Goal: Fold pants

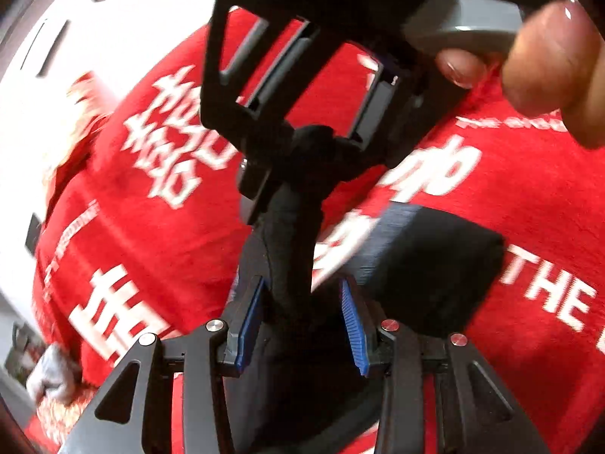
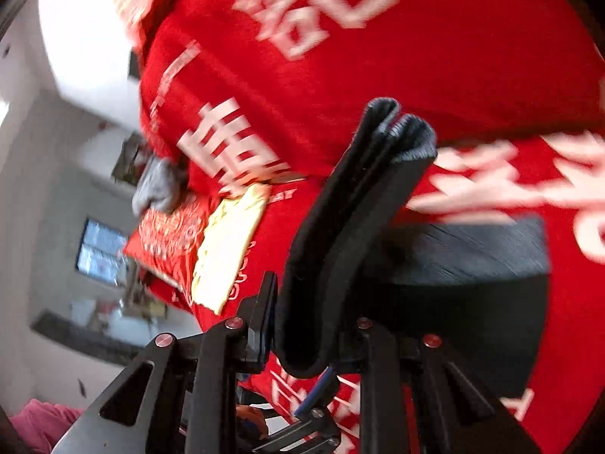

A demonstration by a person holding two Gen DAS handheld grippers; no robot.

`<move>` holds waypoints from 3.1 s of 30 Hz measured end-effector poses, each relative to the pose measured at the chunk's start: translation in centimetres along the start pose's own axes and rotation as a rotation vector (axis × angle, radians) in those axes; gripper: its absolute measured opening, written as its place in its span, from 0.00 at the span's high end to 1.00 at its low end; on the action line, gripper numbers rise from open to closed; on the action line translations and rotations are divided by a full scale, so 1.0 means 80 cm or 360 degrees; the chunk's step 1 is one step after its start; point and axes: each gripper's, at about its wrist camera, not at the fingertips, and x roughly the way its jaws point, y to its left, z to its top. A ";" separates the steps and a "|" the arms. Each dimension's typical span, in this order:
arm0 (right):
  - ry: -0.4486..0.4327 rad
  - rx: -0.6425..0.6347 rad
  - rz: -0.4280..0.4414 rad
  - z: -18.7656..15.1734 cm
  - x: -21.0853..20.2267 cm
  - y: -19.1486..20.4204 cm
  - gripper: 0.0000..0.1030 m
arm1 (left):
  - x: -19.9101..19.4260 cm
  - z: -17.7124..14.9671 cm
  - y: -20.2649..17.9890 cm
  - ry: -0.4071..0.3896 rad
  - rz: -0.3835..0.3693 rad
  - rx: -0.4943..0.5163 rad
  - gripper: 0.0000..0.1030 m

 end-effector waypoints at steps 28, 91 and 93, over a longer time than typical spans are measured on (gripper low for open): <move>-0.0360 0.0224 -0.0603 -0.107 -0.088 -0.089 0.67 | 0.068 -0.132 0.188 0.0598 -0.0295 -0.0831 0.36; -0.0360 0.0238 -0.0597 -0.150 -0.067 -0.074 0.23 | 0.086 -0.177 0.192 0.0831 -0.0420 -0.1042 0.00; -0.0364 0.0228 -0.0608 -0.146 -0.068 -0.073 0.22 | 0.087 -0.177 0.193 0.0830 -0.0424 -0.1045 0.00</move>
